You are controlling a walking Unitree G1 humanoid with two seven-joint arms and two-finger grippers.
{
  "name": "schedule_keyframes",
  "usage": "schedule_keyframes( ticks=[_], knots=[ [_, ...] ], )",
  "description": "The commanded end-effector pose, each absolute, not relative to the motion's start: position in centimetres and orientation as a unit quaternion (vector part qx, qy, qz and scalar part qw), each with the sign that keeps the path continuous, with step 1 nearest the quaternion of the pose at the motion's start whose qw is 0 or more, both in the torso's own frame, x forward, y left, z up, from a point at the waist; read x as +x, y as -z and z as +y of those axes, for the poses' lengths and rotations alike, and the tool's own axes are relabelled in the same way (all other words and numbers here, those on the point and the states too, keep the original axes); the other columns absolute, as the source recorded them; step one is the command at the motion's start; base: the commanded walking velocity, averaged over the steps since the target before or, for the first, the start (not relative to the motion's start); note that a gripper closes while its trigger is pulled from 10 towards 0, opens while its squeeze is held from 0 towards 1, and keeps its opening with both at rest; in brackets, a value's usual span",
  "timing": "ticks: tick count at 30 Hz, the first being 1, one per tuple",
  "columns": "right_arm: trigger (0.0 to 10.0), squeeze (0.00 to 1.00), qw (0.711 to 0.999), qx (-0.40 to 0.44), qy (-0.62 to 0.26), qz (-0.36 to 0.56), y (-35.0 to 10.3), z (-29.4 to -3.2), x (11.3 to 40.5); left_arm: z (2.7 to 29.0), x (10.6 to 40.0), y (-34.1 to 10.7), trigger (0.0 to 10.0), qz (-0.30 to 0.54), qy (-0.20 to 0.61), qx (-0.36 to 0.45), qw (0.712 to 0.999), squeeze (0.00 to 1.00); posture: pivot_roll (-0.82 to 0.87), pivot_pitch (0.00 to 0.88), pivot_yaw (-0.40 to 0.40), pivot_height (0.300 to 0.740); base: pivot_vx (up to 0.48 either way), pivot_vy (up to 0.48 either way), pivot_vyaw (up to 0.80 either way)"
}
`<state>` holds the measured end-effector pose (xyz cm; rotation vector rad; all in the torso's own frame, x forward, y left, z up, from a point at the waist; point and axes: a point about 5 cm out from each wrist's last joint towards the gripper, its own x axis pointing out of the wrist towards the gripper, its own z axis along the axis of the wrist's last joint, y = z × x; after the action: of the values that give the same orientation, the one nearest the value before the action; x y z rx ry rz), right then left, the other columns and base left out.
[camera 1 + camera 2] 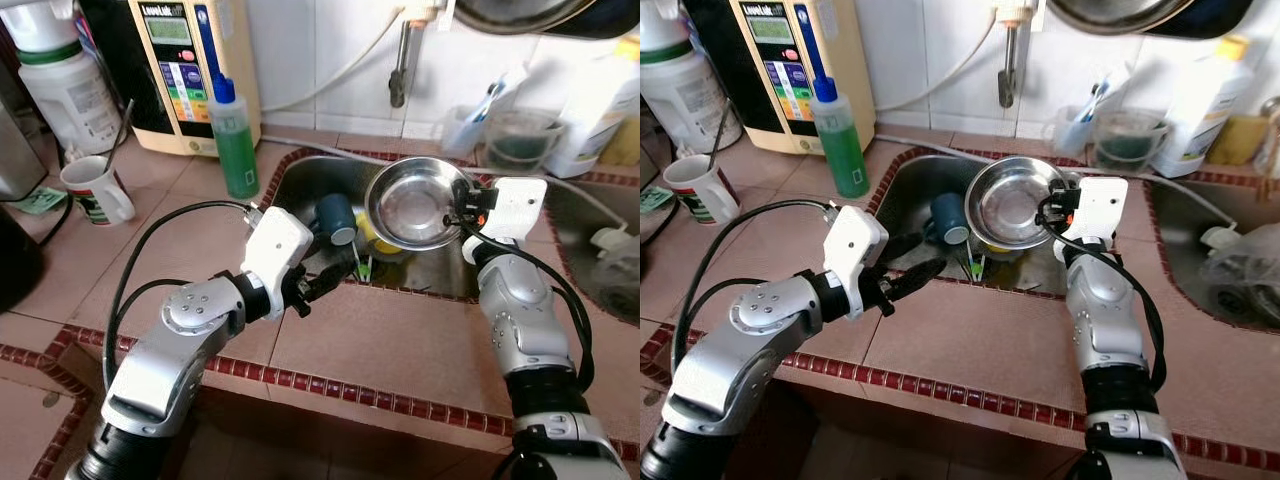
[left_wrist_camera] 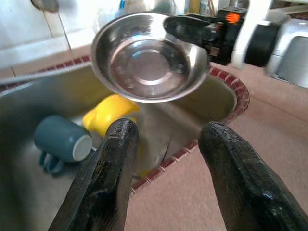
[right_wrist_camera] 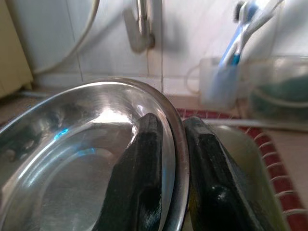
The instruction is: Kitchen organization
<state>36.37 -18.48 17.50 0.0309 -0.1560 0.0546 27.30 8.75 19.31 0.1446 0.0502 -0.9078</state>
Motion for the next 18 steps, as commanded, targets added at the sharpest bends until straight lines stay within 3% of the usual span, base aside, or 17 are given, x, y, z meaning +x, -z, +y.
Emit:
schedule_keyframes(
  ticks=[1, 6, 18],
  knots=[
    [10.0, 0.00, 0.996, 0.008, -0.038, -0.077, -18.1, -18.2, 36.9, 8.7, 26.9, -19.7, 10.0, 0.029, 0.443, 0.074, 0.893, 0.00, 0.08, 0.233, 0.061, 0.740, 0.000, 0.000, 0.00],
    [10.0, 0.00, 0.996, -0.008, -0.071, -0.049, -18.6, -17.5, 38.4, 8.7, 26.6, -20.6, 10.0, 0.042, 0.435, 0.095, 0.895, 0.00, 0.08, 0.314, 0.053, 0.740, 0.000, 0.000, 0.00],
    [10.0, 0.00, 0.993, -0.010, -0.115, -0.031, -18.9, -15.8, 39.5, 7.8, 25.9, -22.2, 10.0, 0.038, 0.426, 0.122, 0.896, 0.00, 0.09, 0.386, 0.037, 0.740, 0.000, 0.000, 0.00]
  ],
)
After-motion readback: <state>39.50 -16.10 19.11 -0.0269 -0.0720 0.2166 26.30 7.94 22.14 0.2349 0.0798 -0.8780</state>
